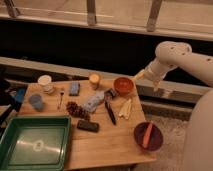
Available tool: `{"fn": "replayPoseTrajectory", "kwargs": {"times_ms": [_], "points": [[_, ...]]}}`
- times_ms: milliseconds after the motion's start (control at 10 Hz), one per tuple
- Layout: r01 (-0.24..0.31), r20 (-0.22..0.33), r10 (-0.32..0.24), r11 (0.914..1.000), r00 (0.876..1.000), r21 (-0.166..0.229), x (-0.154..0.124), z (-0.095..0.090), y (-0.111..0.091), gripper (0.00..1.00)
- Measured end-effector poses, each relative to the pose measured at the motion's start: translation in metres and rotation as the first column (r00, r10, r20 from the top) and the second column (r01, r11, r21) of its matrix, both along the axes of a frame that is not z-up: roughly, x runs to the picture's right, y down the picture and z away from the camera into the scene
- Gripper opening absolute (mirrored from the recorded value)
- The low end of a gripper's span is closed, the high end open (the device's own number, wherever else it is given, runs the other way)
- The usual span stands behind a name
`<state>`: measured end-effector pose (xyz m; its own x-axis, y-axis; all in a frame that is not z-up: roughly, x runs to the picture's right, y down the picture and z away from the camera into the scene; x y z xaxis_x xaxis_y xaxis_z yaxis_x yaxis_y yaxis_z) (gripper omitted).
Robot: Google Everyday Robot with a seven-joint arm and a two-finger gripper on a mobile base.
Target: Wipe red bowl with sponge
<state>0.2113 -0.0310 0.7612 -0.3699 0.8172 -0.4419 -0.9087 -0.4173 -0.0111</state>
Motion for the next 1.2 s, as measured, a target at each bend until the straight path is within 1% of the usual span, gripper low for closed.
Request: {"fn": "replayPoseTrajectory", "kwargs": {"times_ms": [200,400,500,600,700,800,900,1000,1200], "points": [[0.050,0.056,-0.052,0.9981,0.997,0.036,-0.048,0.002,-0.011,0.76],[0.097,0.120,-0.105,0.9926,0.987,0.073,-0.100,0.004,-0.024,0.76],[0.119,0.150,-0.131,0.9890,0.980,0.087,-0.124,0.005,-0.028,0.76],[0.147,0.186,-0.164,0.9836,0.969,0.104,-0.152,0.005,-0.032,0.76],[0.184,0.234,-0.210,0.9746,0.949,0.128,-0.185,0.003,-0.033,0.76],[0.201,0.261,-0.233,0.9693,0.937,0.141,-0.202,0.001,-0.033,0.76],[0.203,0.263,-0.235,0.9686,0.936,0.143,-0.204,0.001,-0.033,0.76],[0.200,0.260,-0.232,0.9694,0.938,0.142,-0.200,0.001,-0.033,0.76],[0.203,0.263,-0.235,0.9687,0.936,0.143,-0.204,0.001,-0.033,0.76]]}}
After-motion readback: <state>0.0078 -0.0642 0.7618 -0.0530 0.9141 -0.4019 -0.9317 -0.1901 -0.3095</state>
